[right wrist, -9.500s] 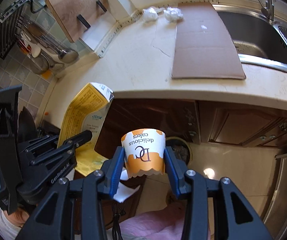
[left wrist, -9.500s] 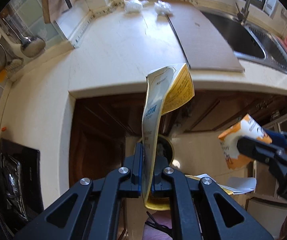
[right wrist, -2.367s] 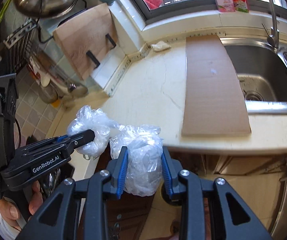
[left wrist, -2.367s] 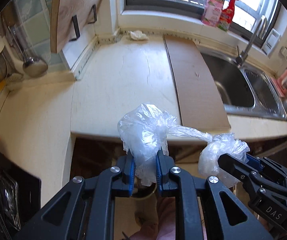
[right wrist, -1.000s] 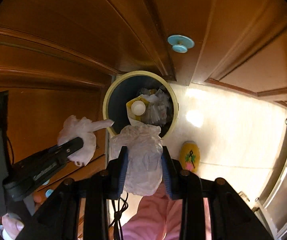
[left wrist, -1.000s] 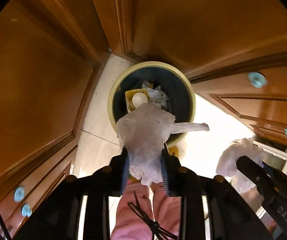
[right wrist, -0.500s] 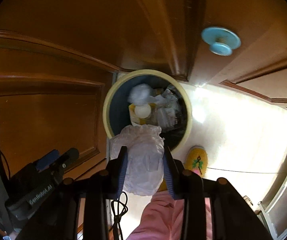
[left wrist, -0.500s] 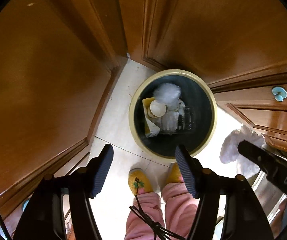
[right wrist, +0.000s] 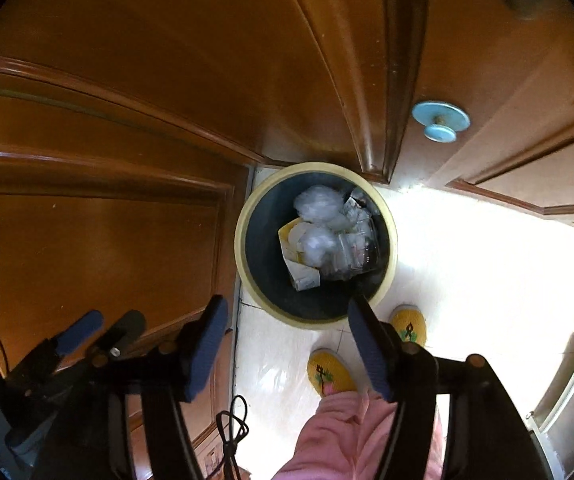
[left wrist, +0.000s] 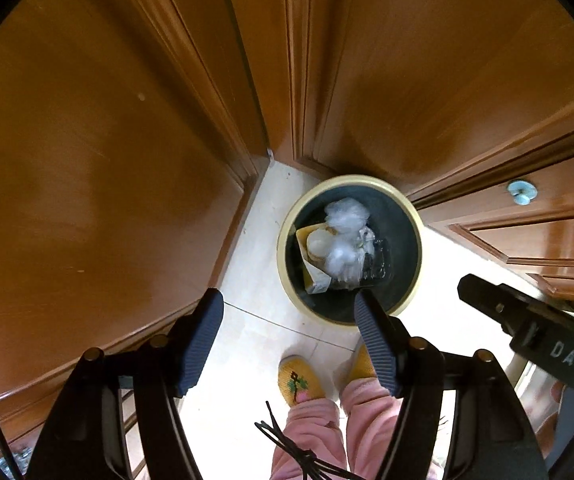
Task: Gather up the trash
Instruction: 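Raise both tools back toward the white tissue on the counter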
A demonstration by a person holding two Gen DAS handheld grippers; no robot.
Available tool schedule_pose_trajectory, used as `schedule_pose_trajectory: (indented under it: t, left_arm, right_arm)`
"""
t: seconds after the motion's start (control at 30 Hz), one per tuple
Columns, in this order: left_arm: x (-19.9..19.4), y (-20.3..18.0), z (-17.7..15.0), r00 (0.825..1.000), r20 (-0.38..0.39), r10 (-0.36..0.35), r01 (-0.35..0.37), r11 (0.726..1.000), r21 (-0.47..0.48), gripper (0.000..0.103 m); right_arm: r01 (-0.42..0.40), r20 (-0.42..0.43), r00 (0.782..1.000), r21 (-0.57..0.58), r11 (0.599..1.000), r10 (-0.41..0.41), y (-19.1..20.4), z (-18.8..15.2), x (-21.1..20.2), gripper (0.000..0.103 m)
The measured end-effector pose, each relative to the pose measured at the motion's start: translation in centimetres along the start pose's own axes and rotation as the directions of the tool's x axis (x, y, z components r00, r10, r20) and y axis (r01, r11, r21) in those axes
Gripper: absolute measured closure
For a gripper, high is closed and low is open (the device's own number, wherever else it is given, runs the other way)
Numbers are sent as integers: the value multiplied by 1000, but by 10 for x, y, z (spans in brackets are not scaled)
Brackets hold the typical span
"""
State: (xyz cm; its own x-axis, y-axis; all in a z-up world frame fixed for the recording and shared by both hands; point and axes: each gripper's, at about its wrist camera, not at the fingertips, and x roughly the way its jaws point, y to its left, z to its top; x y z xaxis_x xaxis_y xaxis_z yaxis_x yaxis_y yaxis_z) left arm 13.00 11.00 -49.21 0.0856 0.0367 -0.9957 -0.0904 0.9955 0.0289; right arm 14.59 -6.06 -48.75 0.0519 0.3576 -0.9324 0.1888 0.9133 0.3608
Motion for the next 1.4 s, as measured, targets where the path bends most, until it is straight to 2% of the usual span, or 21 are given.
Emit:
schedule_pose_trajectory:
  t: [0.23, 0.33, 0.43, 0.63, 0.77, 0.87, 0.97, 1.13, 1.2, 1.27, 1.4]
  left_arm:
    - [-74, -2, -2, 999, 52, 0, -1, 1000, 16, 34]
    - [-118, -2, 0, 996, 86, -5, 3, 1000, 19, 34]
    - [-166, -4, 4, 991, 133, -10, 6, 999, 33, 29]
    - [-268, -10, 6, 970, 242, 11, -29, 997, 74, 25]
    - [-328, -13, 5, 954, 297, 32, -65, 993, 103, 24]
    - [-368, -14, -2, 935, 355, 13, -61, 990, 124, 20]
    - [-404, -21, -9, 907, 422, 7, -79, 985, 154, 18]
    - [-444, -30, -12, 865, 500, -30, -85, 975, 205, 17]
    - [-458, -32, -13, 850, 525, -46, -82, 972, 218, 17]
    - [-474, -33, -11, 831, 553, -58, -84, 970, 229, 9]
    - [-492, -44, -7, 798, 598, -71, -89, 968, 234, 6]
  right_arm:
    - [-5, 34, 999, -13, 1000, 6, 15, -20, -50, 40]
    - [-1, 77, 997, -30, 1000, 3, 28, -29, -91, 40]
    - [0, 134, 991, -39, 999, 5, 37, -38, -138, 40]
    - [-4, 265, 964, -55, 998, 18, 54, -57, -234, 40]
    - [-8, 357, 934, -60, 998, 29, 62, -69, -294, 40]
    - [-5, 430, 902, -60, 998, 31, 67, -77, -330, 40]
    - [-3, 490, 871, -59, 998, 31, 73, -84, -363, 40]
    - [12, 571, 820, -66, 998, 28, 82, -90, -407, 40]
    - [12, 589, 807, -63, 998, 27, 86, -91, -419, 40]
    - [10, 605, 796, -59, 998, 28, 89, -91, -430, 40]
    - [3, 633, 774, -57, 998, 34, 89, -89, -445, 40]
